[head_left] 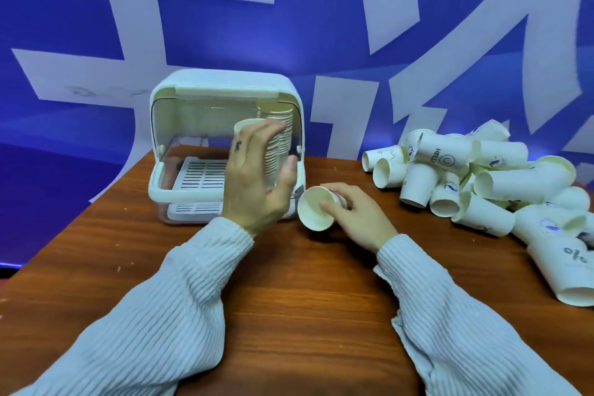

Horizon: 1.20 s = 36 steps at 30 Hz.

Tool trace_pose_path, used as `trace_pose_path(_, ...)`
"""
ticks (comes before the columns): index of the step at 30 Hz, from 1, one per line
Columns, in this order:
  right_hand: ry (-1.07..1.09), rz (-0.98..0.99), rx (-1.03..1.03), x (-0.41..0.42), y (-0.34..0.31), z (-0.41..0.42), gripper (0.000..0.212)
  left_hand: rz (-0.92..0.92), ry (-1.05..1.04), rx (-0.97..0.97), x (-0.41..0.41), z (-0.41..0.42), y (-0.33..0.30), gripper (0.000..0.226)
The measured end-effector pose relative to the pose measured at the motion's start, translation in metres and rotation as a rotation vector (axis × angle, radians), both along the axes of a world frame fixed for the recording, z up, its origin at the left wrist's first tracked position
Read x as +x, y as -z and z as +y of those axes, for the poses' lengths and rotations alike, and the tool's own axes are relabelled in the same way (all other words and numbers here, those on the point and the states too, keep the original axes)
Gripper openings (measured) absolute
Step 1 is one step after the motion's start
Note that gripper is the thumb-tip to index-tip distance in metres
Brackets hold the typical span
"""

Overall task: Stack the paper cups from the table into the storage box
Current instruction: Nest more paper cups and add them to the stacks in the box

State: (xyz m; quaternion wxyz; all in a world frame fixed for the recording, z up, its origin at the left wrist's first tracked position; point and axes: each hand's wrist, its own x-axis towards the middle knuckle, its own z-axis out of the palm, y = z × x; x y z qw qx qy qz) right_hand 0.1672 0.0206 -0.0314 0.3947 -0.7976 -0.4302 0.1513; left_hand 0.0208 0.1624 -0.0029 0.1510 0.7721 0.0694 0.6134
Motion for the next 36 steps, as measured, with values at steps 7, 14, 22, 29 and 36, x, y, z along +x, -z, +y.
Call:
trace_pose_path(7,0.067,0.42,0.049,-0.005,-0.003,-0.019,0.044,0.571,0.195,-0.024,0.017,-0.04,0.051,0.096)
trace_pose_path(14,0.45,-0.018,0.276,0.039,0.008,-0.023,0.024,0.529,0.154,-0.155,0.021,-0.051,0.059,0.103)
trace_pose_path(22,0.519,-0.487,-0.207,0.072,0.033,0.001,0.051,0.589,0.185,-0.195,0.022,-0.051,0.061,0.101)
trace_pose_path(29,0.605,-0.471,-0.262,0.08,0.034,0.01,0.062,0.605,0.182,-0.214,0.021,-0.05,0.06,0.101)
trace_pose_path(36,0.604,-0.432,0.258,0.055,0.025,-0.001,0.049,0.481,0.187,-0.254,0.018,-0.052,0.054,0.103)
